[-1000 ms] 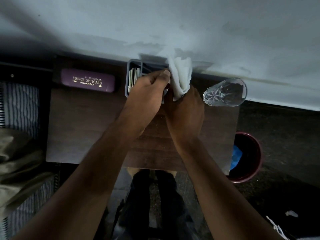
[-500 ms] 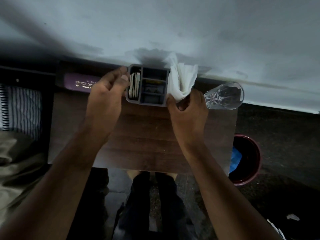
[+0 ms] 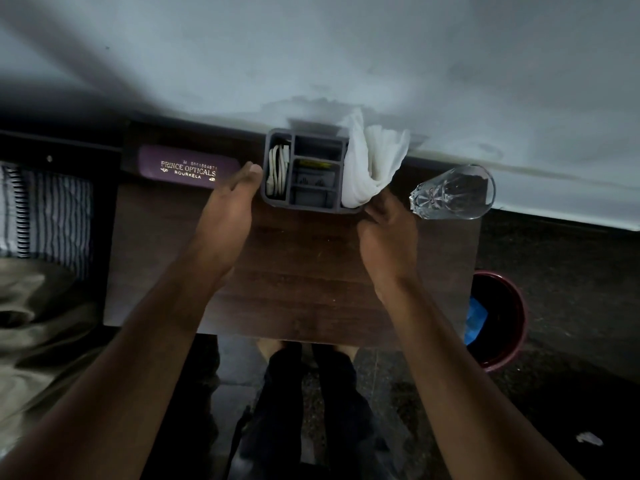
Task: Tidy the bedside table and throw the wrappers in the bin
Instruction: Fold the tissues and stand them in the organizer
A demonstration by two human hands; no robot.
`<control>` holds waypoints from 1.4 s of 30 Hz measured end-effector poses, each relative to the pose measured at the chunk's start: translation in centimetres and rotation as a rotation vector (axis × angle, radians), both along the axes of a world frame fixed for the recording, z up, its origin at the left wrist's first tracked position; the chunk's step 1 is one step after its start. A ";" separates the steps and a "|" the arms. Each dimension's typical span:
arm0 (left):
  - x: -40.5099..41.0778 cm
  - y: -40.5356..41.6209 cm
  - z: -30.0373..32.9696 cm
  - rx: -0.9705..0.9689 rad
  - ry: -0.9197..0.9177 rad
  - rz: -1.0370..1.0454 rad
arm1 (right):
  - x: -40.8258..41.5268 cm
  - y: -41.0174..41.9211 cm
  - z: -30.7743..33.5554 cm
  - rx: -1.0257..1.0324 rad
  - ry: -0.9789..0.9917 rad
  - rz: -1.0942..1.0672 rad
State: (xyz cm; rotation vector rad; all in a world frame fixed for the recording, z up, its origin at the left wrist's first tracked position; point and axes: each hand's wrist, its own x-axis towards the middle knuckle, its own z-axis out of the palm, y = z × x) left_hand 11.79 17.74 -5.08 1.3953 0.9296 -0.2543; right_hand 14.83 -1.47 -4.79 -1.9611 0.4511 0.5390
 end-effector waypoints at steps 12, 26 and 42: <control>0.5 -1.8 -0.3 -0.137 0.023 -0.025 | -0.6 -0.5 -0.3 0.221 0.109 -0.014; -1.1 -2.4 -0.9 -0.054 -0.094 -0.105 | 1.0 -7.9 0.5 -0.118 -0.109 -0.405; -1.7 -1.4 -1.6 -0.022 -0.109 -0.036 | 1.3 -5.2 -2.8 -0.132 -0.114 -0.487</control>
